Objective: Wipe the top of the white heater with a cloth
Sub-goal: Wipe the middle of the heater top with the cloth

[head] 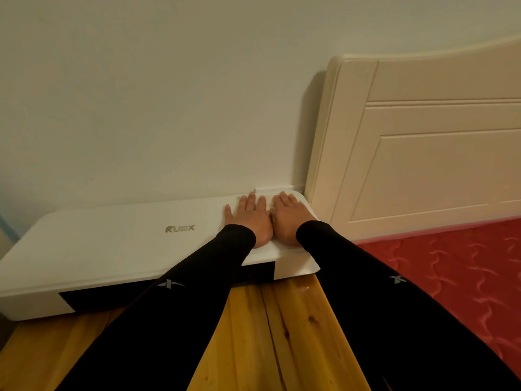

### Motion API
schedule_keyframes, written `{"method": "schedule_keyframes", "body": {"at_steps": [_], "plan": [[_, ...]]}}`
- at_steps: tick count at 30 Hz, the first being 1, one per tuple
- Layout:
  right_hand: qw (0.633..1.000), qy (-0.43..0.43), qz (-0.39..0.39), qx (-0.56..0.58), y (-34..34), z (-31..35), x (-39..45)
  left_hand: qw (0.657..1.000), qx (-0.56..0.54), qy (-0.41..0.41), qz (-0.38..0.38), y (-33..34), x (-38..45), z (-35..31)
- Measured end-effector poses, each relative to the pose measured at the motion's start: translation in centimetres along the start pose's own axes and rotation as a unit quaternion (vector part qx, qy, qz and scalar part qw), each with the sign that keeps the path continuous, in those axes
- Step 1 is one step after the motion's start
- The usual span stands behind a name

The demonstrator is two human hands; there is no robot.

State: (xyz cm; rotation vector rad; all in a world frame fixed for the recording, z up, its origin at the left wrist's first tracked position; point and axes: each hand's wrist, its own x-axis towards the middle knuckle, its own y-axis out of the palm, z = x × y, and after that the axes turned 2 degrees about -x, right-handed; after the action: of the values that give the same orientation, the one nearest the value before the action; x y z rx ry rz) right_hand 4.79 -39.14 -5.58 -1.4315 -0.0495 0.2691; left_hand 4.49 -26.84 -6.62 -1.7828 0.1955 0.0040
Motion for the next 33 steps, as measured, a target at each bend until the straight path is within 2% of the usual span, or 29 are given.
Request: {"method": "schedule_keyframes", "body": {"at_steps": [13, 33], "plan": [[1.000, -0.012, -0.014, -0.005, -0.3, -0.8, 1.9, 1.000, -0.006, 0.004, -0.016, 0.2, 2.0, 0.1], [1.000, 0.005, 0.009, 0.008, -0.2, -0.4, -0.9, 1.000, 0.000, 0.001, 0.008, -0.6, -1.6, -0.9]]}}
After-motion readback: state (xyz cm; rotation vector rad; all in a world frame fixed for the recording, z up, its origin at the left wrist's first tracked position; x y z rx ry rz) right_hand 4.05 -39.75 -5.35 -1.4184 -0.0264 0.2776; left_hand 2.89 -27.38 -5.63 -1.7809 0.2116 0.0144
